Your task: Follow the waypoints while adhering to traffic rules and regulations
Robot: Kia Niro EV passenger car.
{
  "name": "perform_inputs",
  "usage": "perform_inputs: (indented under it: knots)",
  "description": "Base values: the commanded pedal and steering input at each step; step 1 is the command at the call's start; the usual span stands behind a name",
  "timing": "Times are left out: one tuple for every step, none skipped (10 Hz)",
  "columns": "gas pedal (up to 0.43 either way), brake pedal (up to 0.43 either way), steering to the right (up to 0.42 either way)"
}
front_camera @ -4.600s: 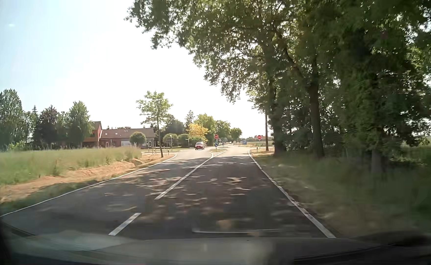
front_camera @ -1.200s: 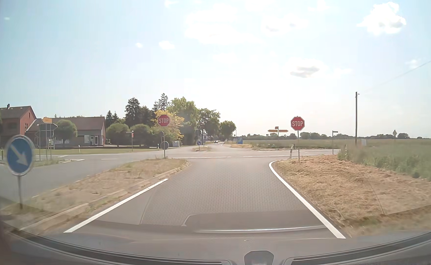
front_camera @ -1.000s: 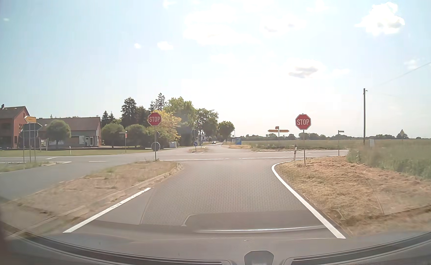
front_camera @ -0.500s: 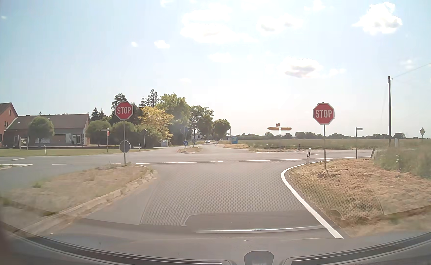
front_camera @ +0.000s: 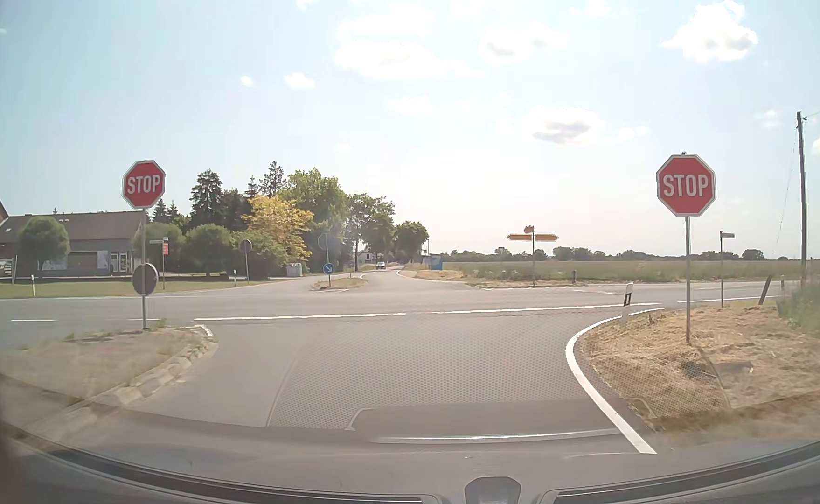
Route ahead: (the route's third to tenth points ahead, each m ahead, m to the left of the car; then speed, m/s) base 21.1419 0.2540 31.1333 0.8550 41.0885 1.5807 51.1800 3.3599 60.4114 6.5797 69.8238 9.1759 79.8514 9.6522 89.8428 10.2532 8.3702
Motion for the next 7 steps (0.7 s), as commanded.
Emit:
perform_inputs:
  knots:
    - [0.000,0.006,0.022]
    - [0.000,0.006,0.020]
    - [0.000,0.006,0.017]
    - [0.000,0.006,0.015]
    - [0.000,0.006,0.014]
    - [0.000,0.006,0.011]
    - [0.000,0.006,0.008]
